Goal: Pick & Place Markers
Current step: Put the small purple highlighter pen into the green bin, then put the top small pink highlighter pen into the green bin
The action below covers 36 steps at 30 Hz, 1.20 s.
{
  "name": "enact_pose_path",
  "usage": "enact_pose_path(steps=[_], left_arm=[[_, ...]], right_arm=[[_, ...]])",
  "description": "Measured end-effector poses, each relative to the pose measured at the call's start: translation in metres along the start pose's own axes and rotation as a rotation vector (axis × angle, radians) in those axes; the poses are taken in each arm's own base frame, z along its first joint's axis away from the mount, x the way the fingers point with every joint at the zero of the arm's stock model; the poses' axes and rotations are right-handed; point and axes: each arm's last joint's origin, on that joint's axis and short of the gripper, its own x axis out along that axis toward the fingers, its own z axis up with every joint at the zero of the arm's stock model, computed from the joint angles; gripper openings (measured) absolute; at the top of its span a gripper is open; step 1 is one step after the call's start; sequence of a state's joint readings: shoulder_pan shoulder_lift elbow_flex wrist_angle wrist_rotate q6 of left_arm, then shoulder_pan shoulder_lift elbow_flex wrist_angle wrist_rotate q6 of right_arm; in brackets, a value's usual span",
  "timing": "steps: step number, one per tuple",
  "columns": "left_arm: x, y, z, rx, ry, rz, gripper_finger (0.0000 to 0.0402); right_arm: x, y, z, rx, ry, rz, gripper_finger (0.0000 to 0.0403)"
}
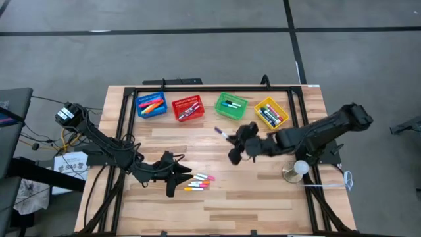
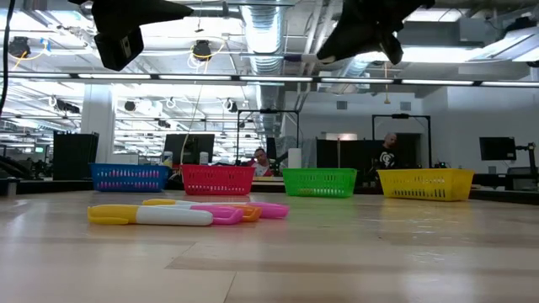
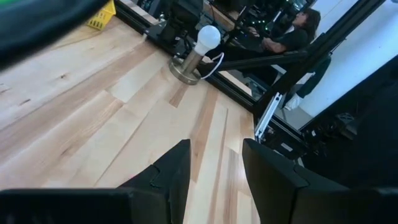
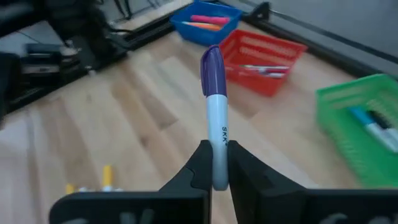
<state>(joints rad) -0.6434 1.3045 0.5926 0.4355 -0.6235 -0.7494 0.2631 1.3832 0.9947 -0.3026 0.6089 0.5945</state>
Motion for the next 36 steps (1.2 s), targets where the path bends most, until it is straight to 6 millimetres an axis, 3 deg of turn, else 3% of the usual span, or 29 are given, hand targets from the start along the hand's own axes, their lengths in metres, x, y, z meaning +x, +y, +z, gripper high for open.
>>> enact_pose_path(steps=[5,11,17,23,29,36], left_arm=[[0.002,0.002,0.002,0.025,-0.009,0.012,0.0144],[0.012,0.015,0.014,0.083,-0.047,0.078,0.0144],[0.021,0.032,0.029,0.121,-0.089,0.151,0.0144],[0.028,0.052,0.047,0.169,-0.149,0.259,0.0144],[0.031,0.077,0.073,0.177,-0.226,0.377,0.0144],[0.034,0.093,0.084,0.170,-0.237,0.416,0.0144]], right_arm=[[0.004,-0.036,0.020,-0.018,0.037,-0.054,0.0028],[0.031,-0.086,0.037,-0.068,0.135,-0.056,0.0017],[0.066,-0.145,0.040,-0.086,0.250,-0.101,0.0032],[0.095,-0.193,0.030,-0.117,0.364,-0.103,0.0022],[0.117,-0.220,0.017,-0.089,0.433,-0.059,0.0043],[0.129,-0.226,0.005,-0.067,0.488,-0.047,0.0068]])
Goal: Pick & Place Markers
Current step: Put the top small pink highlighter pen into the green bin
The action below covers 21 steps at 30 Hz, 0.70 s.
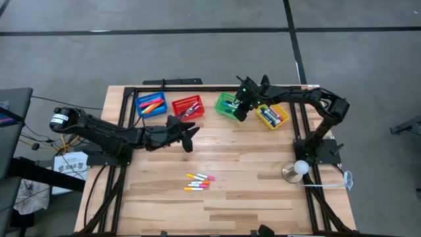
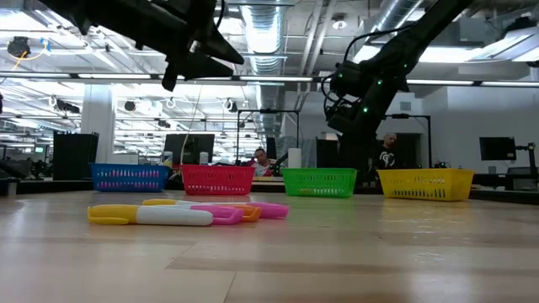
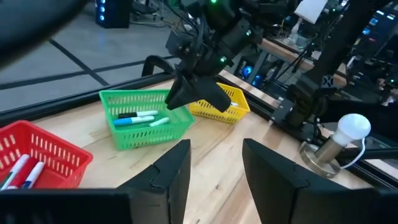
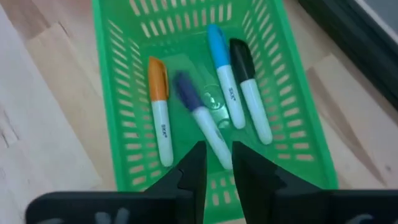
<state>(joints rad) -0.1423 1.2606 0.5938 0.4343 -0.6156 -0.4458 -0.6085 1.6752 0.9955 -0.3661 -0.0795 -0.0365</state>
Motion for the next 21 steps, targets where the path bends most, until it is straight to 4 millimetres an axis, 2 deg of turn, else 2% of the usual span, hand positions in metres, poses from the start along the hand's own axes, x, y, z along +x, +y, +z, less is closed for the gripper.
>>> enact_pose_path(steps=[5,10,16,21], left_arm=[[0.005,0.006,0.002,0.036,0.022,-0.030,0.0144],[0.007,0.008,0.003,0.042,0.034,-0.044,0.0144],[0.001,-0.002,-0.004,0.039,0.108,-0.171,0.0144],[-0.008,-0.010,-0.016,-0.011,0.217,-0.217,0.0144]], right_arm=[[-0.006,0.005,0.003,-0.034,-0.027,0.002,0.0088],[-0.028,0.020,0.007,-0.036,-0.089,0.019,0.0106],[-0.063,0.060,0.017,-0.188,-0.277,0.090,0.0107],[-0.079,0.102,0.019,-0.309,-0.404,0.185,0.0107]])
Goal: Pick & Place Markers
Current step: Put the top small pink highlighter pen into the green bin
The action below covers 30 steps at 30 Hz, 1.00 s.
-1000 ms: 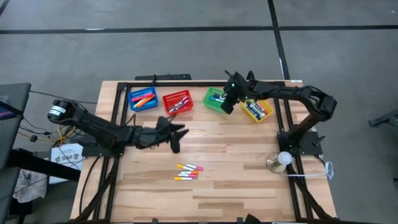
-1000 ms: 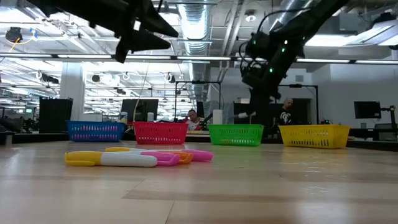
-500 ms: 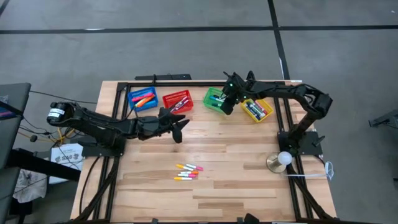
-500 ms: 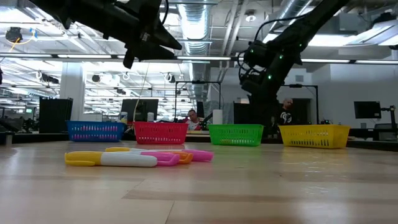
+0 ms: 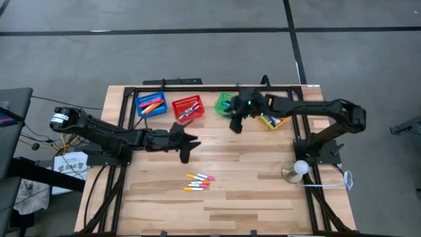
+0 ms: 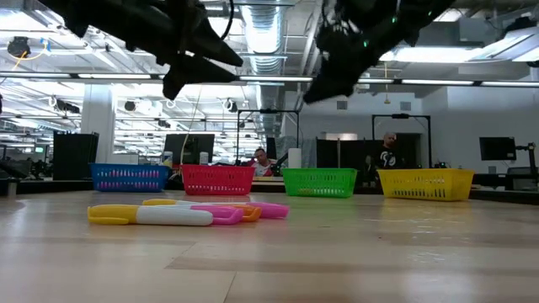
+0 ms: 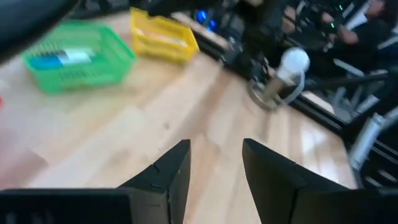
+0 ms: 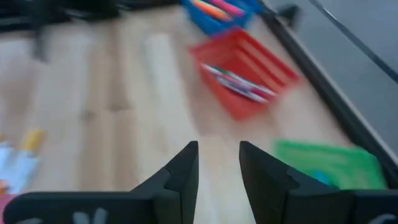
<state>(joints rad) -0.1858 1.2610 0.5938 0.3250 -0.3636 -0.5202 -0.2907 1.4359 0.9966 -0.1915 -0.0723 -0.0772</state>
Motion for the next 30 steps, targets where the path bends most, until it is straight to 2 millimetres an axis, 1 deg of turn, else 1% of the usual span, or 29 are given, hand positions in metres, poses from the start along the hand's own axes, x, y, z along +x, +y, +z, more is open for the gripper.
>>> enact_pose_path(steps=[4,9,12,16,19,22,25,27,30], left_arm=[[-0.006,-0.012,-0.010,-0.031,0.053,-0.055,0.0144],[-0.019,-0.036,-0.025,-0.045,0.107,-0.157,0.0144],[-0.031,-0.052,-0.036,-0.018,0.145,-0.231,0.0144],[-0.051,-0.073,-0.052,-0.014,0.185,-0.314,0.0144],[-0.064,-0.084,-0.060,-0.013,0.169,-0.316,0.0144],[-0.076,-0.091,-0.066,-0.032,0.121,-0.281,0.0144],[-0.087,-0.097,-0.072,-0.032,0.085,-0.269,0.0144],[-0.093,-0.099,-0.074,-0.029,0.069,-0.265,0.0144],[-0.098,-0.102,-0.076,-0.027,0.049,-0.261,0.0144]], right_arm=[[0.005,0.037,0.005,-0.044,-0.044,0.077,0.0107],[0.011,0.081,0.000,-0.097,-0.033,0.109,0.0107],[0.011,0.102,-0.004,-0.043,-0.016,0.091,0.0107],[0.005,0.126,-0.008,0.079,-0.022,0.057,0.0107],[-0.001,0.145,-0.012,0.143,-0.029,0.062,0.0107],[-0.008,0.163,-0.016,0.147,-0.028,0.096,0.0107],[-0.006,0.182,-0.024,0.129,-0.018,0.109,0.0107],[-0.002,0.194,-0.030,0.112,-0.014,0.131,0.0107],[0.014,0.209,-0.045,0.129,0.027,0.140,0.0107]])
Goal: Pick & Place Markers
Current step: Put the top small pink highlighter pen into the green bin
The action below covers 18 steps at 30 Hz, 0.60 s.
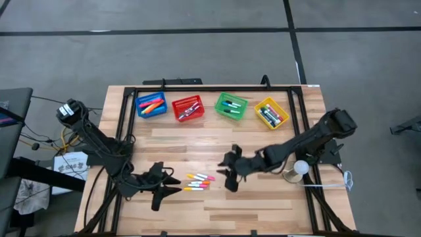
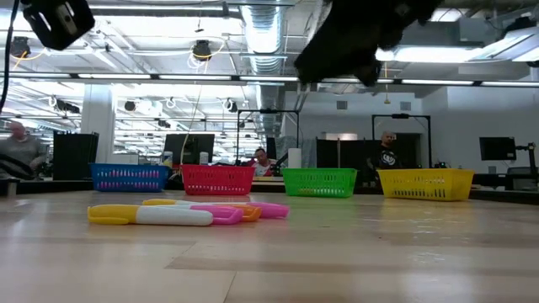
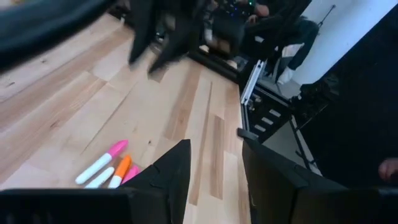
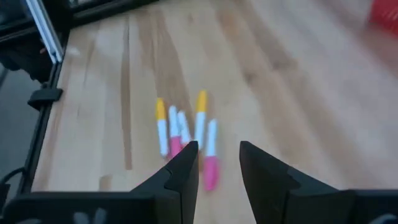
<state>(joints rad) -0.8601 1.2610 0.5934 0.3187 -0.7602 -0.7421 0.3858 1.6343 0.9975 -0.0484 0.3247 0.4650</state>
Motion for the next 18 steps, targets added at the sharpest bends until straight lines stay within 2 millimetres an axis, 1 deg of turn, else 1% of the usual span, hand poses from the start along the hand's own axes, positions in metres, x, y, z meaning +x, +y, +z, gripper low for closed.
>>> enact_pose_path(steps=[2,5,9,12,14,15,18], left_arm=[[-0.002,-0.001,-0.001,0.001,-0.009,0.002,0.0144],[-0.002,-0.002,-0.002,-0.007,-0.023,0.008,0.0144],[0.000,-0.001,0.000,-0.007,-0.031,0.018,0.0144],[0.000,0.000,0.000,-0.013,-0.037,0.024,0.0144],[0.000,-0.001,0.000,-0.036,-0.037,0.022,0.0144],[0.000,-0.001,0.000,-0.040,-0.036,0.020,0.0144],[-0.001,-0.002,-0.001,-0.038,-0.034,0.015,0.0144]], right_arm=[[0.015,0.007,-0.010,0.045,0.011,0.007,0.0107],[0.035,0.018,-0.018,0.082,0.003,0.012,0.0107],[0.055,0.033,-0.024,0.050,0.020,0.012,0.0107],[0.070,0.042,-0.028,-0.026,0.033,0.012,0.0107],[0.080,0.041,-0.033,-0.060,0.054,-0.016,0.0107],[0.086,0.042,-0.033,-0.062,0.052,-0.021,0.0107],[0.096,0.038,-0.033,-0.080,0.054,-0.046,0.0107]])
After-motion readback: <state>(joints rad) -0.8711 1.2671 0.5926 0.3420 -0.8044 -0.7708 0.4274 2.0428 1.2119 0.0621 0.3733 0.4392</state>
